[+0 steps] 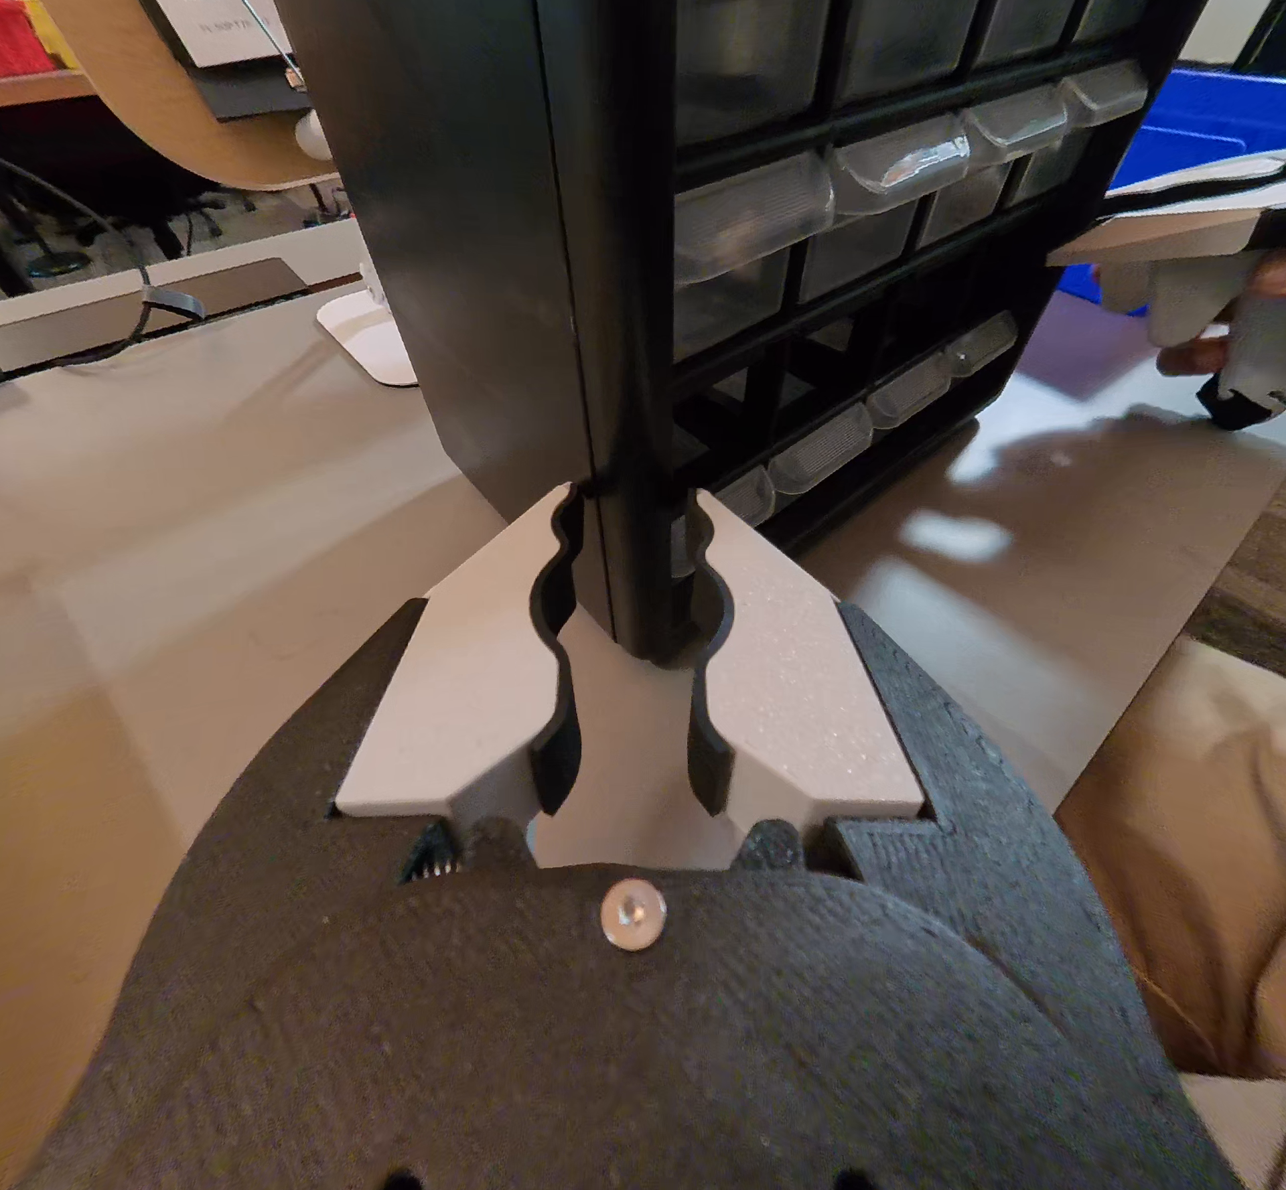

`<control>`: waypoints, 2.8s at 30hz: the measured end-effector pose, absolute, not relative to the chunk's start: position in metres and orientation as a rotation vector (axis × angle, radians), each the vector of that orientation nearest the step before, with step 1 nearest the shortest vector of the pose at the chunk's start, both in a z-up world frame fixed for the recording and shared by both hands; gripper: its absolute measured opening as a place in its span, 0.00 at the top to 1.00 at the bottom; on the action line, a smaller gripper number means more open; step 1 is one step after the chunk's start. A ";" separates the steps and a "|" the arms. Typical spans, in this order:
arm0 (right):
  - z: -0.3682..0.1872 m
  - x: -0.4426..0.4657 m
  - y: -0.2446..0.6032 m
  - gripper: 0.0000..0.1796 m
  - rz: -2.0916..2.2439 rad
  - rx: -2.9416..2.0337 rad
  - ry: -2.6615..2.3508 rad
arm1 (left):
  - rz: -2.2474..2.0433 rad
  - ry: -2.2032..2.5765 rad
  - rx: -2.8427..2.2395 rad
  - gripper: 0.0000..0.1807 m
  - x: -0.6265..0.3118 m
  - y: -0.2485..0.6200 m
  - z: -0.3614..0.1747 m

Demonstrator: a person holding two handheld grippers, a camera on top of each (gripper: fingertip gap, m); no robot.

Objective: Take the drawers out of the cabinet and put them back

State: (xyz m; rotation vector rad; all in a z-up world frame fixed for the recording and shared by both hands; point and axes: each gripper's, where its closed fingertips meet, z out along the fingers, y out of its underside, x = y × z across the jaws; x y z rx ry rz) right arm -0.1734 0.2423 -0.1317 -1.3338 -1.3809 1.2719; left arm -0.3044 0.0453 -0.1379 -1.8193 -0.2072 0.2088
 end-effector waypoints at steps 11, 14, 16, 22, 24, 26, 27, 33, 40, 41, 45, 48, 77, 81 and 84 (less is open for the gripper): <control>-0.128 -0.169 0.241 0.87 1.256 -1.298 -1.358 | 0.209 -0.272 -1.798 0.80 -0.300 0.046 -0.134; -0.127 -0.168 0.241 0.88 1.247 -1.292 -1.355 | 0.179 -0.298 -1.811 0.79 -0.302 0.050 -0.138; -0.127 -0.168 0.241 0.88 1.248 -1.293 -1.355 | 0.179 -0.304 -1.807 0.80 -0.304 0.051 -0.137; -0.126 -0.159 0.241 0.95 1.246 -1.284 -1.342 | 0.188 -0.243 -1.812 0.77 -0.306 0.055 -0.135; -0.122 -0.152 0.244 0.96 1.240 -1.269 -1.305 | 0.151 -0.159 -1.822 0.68 -0.298 0.055 -0.133; -0.117 -0.145 0.247 0.94 1.263 -1.262 -1.265 | 0.091 -0.111 -1.825 0.64 -0.292 0.053 -0.131; -0.117 -0.142 0.247 0.93 1.273 -1.270 -1.261 | 0.049 -0.097 -1.830 0.59 -0.289 0.051 -0.130; -0.124 -0.134 0.242 0.89 1.301 -1.332 -1.294 | -0.043 -0.135 -1.694 0.54 -0.305 0.029 -0.098; -0.140 -0.142 0.186 0.72 1.372 -1.347 -1.524 | 0.334 -0.422 -1.192 0.66 -0.371 -0.041 -0.019; -0.142 -0.144 0.177 0.72 1.361 -1.332 -1.559 | 0.442 -0.488 -1.180 0.67 -0.383 -0.054 -0.020; -0.136 -0.151 0.163 0.74 1.287 -1.233 -1.587 | 0.859 -0.699 -1.251 0.67 -0.418 -0.090 -0.040; -0.124 -0.154 0.153 0.76 1.314 -1.169 -1.585 | 1.014 -0.736 -1.407 0.68 -0.423 -0.098 -0.062; -0.140 -0.171 0.031 0.77 1.525 -0.903 -2.032 | 0.762 -0.885 -1.693 0.60 -0.375 -0.134 -0.121; -0.130 -0.159 0.034 0.77 1.632 -0.925 -1.951 | 0.752 -0.841 -1.598 0.54 -0.362 -0.162 -0.054; -0.140 -0.153 0.033 0.76 1.615 -0.929 -1.993 | 0.956 -0.827 -1.728 0.67 -0.416 -0.212 -0.038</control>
